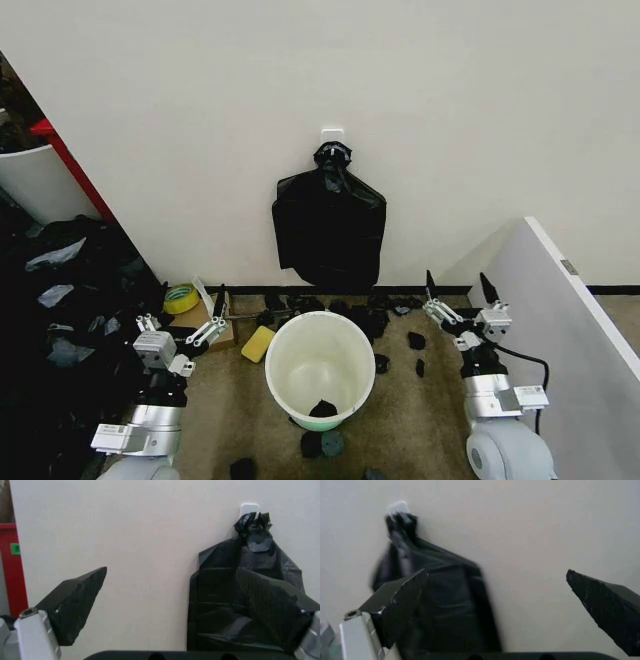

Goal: Place the garbage bag over the trash bin.

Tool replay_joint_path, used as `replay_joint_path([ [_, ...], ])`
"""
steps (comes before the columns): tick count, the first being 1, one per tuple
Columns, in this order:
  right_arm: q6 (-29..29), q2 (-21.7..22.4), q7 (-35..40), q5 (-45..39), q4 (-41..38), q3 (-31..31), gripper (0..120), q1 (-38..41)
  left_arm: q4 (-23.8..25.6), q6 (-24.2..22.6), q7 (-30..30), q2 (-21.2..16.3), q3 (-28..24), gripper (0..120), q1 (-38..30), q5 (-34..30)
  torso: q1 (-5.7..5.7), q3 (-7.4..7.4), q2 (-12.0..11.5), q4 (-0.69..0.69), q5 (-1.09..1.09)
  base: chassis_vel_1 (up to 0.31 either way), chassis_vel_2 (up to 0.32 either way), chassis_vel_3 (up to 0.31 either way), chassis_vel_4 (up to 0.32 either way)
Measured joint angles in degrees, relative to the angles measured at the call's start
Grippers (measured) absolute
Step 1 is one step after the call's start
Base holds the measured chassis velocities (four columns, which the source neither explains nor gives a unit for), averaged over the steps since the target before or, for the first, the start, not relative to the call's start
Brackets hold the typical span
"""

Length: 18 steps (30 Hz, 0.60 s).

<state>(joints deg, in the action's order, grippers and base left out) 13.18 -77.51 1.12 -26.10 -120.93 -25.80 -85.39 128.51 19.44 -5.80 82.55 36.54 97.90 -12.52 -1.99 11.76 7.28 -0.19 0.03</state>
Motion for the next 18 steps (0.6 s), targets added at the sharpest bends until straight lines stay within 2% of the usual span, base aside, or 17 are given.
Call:
replay_joint_path([
  [9, -1.9, -0.8, -2.0, -22.5, 4.0, 9.8, 100, 10.3, 1.4, 0.9, 1.0, 1.0, 0.3, 100, 2.0, 1.5, 0.00, 0.00, 0.0, 0.01, 0.00, 0.000, 0.000, 0.000, 0.000],
  [10, -1.9, -0.8, -2.0, -22.5, 4.0, 9.8, 100, 10.3, 1.4, 0.9, 1.0, 1.0, 0.3, 100, 2.0, 1.5, 0.00, 0.00, 0.0, 0.01, 0.00, 0.000, 0.000, 0.000, 0.000],
  [15, -1.6, -2.5, -8.1, -32.8, 9.0, 13.6, 100, 18.9, 2.5, 1.0, 1.1, 1.4, 0.4, 100, 3.2, 1.8, 0.00, 0.00, 0.0, 0.01, -0.01, 0.000, 0.000, 0.000, 0.000],
  [18, -1.4, -3.5, -10.4, -35.2, 11.2, 14.9, 100, 21.7, 2.8, 1.0, 1.1, 1.5, 0.5, 100, 3.5, 1.9, 0.00, 0.00, 0.0, 0.01, 0.00, 0.000, 0.000, 0.000, 0.000],
])
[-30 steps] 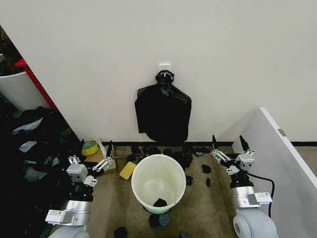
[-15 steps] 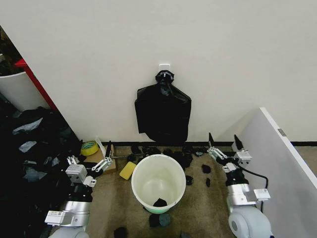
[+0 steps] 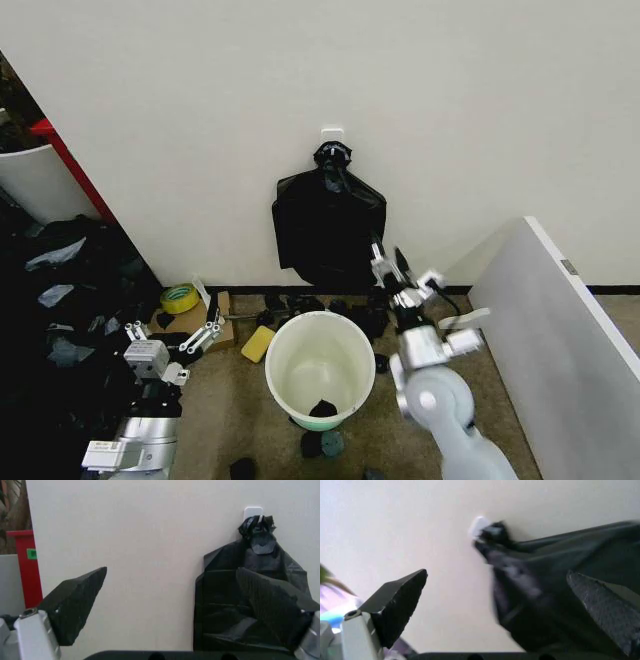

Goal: Place the garbage bag over the trash bin.

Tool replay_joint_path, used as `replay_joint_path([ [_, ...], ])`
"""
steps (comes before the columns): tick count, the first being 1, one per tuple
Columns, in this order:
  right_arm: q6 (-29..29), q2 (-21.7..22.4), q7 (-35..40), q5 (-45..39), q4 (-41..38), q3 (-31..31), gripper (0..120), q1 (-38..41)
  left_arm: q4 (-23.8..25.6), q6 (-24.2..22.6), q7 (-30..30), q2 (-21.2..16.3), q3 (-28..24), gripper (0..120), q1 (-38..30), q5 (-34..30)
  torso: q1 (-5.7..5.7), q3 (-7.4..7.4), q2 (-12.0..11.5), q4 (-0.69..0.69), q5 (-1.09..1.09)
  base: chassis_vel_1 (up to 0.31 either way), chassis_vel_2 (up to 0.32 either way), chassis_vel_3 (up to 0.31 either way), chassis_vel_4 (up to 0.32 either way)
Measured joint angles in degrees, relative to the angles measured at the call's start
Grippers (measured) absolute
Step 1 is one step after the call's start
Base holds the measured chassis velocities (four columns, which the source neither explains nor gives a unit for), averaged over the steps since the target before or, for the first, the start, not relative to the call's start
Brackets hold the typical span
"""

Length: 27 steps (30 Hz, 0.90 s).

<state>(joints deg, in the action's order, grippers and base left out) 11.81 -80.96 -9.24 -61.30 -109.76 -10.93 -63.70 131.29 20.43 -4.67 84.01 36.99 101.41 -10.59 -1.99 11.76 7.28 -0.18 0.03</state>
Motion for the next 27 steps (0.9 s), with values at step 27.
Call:
replay_joint_path([
  [27, 0.0, -10.5, -5.3, -1.9, 21.0, 0.7, 100, 16.4, -0.7, -0.2, 1.2, -0.5, 0.2, 100, 0.2, -0.2, 0.00, 0.00, 0.0, 0.00, 0.00, 0.000, 0.000, 0.000, 0.000],
])
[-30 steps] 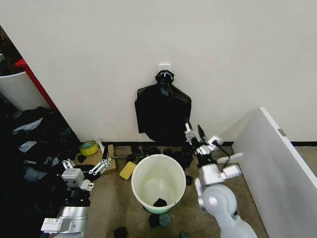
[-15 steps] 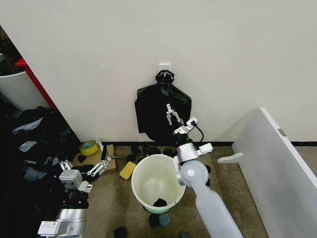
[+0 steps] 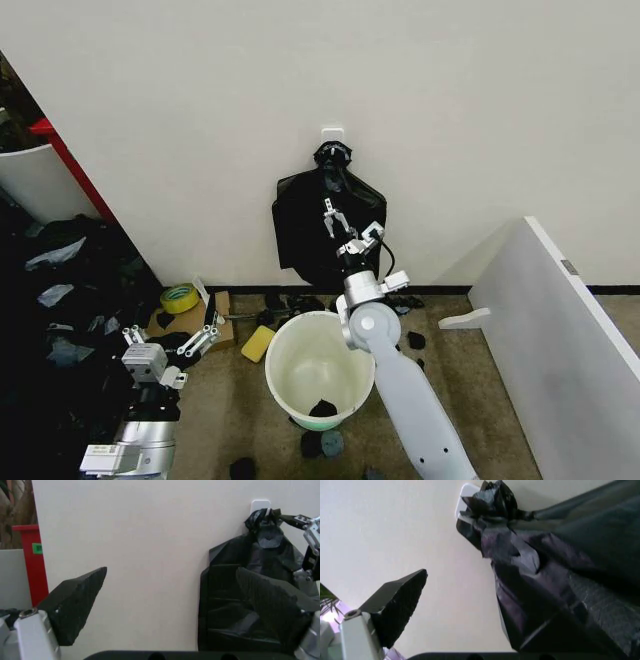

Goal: Place the garbage bag over the trash bin.

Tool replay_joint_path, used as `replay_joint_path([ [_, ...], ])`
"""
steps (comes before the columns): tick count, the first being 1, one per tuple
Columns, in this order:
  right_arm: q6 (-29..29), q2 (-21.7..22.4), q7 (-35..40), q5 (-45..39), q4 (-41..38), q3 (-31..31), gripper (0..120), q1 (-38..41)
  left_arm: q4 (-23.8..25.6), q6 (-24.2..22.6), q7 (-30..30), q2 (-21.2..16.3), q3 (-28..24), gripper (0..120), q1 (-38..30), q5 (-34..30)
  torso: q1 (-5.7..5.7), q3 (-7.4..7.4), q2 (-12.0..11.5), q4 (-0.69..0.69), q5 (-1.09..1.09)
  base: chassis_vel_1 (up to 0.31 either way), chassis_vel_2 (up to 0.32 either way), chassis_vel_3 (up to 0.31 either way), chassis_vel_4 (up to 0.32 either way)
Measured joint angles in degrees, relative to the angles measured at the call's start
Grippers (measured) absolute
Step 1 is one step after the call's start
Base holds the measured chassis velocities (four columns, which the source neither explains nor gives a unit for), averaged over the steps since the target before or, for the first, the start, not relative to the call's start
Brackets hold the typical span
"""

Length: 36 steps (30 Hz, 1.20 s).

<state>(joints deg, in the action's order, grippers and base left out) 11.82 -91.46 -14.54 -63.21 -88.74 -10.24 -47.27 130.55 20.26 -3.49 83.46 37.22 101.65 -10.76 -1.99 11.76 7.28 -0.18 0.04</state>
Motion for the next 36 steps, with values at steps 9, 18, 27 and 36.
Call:
replay_joint_path([
  [9, 0.4, -0.5, -1.5, -0.1, 2.1, -1.1, 73, 2.5, -1.0, 0.0, 0.3, -0.2, 0.0, 100, -0.3, -0.1, 0.00, 0.00, 0.0, 0.00, 0.00, 0.000, 0.000, 0.000, 0.000],
  [18, 0.6, -0.4, -2.3, -0.1, 2.5, -1.1, 47, 3.3, -1.5, 0.0, 0.3, -0.3, -0.1, 100, -0.5, -0.1, 0.00, 0.00, 0.0, -0.01, 0.00, 0.000, 0.000, 0.000, 0.000],
  [27, 0.8, -0.4, -3.8, 0.9, 2.6, -0.9, 12, 3.4, -1.7, 0.0, 0.4, -0.5, -0.1, 100, -0.6, -0.3, 0.00, 0.00, 0.0, 0.00, 0.00, 0.000, 0.000, 0.000, 0.000],
  [36, 0.8, 0.8, -5.4, 1.8, 1.5, -0.7, 0, 1.0, -2.3, 0.0, 0.5, -0.5, -0.3, 100, -1.1, -0.3, 0.00, 0.00, 0.0, 0.00, 0.00, 0.000, 0.000, 0.000, 0.000],
])
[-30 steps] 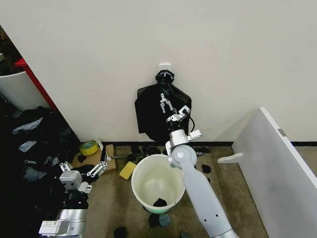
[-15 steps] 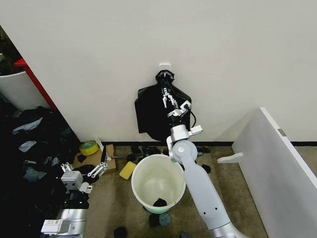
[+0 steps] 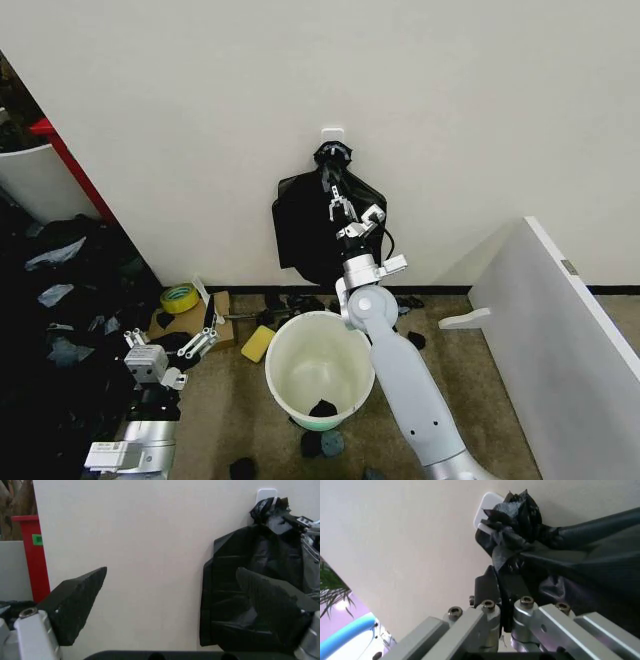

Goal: Place the garbage bag over the trash bin.

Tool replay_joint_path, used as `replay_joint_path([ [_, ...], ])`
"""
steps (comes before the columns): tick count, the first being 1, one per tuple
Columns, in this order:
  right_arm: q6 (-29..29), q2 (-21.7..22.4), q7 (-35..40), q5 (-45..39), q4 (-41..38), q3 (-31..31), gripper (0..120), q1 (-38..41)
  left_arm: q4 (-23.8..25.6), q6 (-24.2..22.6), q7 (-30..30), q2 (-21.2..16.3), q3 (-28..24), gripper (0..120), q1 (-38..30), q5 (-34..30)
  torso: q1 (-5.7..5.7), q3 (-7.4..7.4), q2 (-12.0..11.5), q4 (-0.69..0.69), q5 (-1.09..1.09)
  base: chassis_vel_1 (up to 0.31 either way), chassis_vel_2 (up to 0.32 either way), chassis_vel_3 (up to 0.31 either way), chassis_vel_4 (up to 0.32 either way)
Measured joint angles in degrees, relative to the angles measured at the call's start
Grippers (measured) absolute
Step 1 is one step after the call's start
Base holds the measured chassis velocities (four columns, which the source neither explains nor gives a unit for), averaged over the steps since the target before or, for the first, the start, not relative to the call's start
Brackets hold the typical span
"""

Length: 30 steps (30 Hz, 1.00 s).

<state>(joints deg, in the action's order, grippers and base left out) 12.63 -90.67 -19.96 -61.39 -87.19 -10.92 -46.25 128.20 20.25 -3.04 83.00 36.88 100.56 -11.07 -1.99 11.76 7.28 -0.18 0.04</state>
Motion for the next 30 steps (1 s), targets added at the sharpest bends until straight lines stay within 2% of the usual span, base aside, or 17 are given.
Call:
replay_joint_path([
  [12, 0.6, 6.4, -5.4, 4.9, -6.2, 3.2, 0, -11.6, -0.2, 0.0, 0.0, 0.0, -0.2, 100, -0.7, -0.3, 0.00, -0.01, 0.0, -0.01, 0.01, 0.000, 0.000, 0.000, 0.000],
  [30, 2.5, 10.7, -14.9, 17.1, -7.9, 2.8, 0, -22.7, 0.0, -0.1, -0.1, -0.6, -0.2, 100, -1.3, -1.3, 0.00, 0.00, 0.0, 0.00, 0.01, 0.000, 0.000, 0.000, 0.000],
])
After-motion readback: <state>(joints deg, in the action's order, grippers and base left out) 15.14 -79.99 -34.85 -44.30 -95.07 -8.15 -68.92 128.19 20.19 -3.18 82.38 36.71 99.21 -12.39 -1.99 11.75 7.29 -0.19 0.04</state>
